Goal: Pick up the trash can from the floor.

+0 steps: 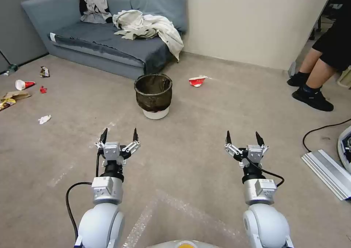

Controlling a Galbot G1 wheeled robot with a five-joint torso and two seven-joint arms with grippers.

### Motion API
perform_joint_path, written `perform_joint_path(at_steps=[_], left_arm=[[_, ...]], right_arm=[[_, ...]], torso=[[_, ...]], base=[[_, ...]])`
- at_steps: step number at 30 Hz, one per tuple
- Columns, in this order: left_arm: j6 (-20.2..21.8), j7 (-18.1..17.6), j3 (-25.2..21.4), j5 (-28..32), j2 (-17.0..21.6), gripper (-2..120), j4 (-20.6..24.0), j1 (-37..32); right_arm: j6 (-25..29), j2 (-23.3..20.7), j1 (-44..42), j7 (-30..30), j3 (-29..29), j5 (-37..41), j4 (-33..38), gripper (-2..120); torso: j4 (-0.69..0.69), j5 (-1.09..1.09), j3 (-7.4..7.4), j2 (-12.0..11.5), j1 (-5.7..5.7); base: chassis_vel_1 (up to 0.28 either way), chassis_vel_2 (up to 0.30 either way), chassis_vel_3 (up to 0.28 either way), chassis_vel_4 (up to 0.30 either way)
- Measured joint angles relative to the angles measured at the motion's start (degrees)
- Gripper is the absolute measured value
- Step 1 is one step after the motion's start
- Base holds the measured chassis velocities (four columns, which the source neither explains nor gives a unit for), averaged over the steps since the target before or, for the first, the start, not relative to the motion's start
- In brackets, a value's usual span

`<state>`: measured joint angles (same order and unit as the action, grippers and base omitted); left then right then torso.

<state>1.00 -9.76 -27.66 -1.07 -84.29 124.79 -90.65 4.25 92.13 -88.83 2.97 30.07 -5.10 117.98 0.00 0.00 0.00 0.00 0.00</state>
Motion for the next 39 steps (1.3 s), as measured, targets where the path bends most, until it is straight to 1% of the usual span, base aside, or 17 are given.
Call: perform_joint_path(at_steps=[21,39], left_arm=[[0.84,-1.52,-0.53,0.29,0.00,100,0.23,-0.02],[1.18,-1.58,-0.52,0.43,-0.25,100,0.57,0.23]], right_arm=[[-0.02,0.00,-0.03,-0.40,-0.30,-0.17,-0.17,100],[0.40,-0.01,0.02,-0.49,-0.28,-0.05,-0.70,100]], torso=[[0.00,0.00,0.00,0.00,0.00],[0.01,0.00,0.00,0.00,0.00]], base=[[-0.059,0.065,0.068,-0.061],[-0.123,0.126,0.125,-0.134]])
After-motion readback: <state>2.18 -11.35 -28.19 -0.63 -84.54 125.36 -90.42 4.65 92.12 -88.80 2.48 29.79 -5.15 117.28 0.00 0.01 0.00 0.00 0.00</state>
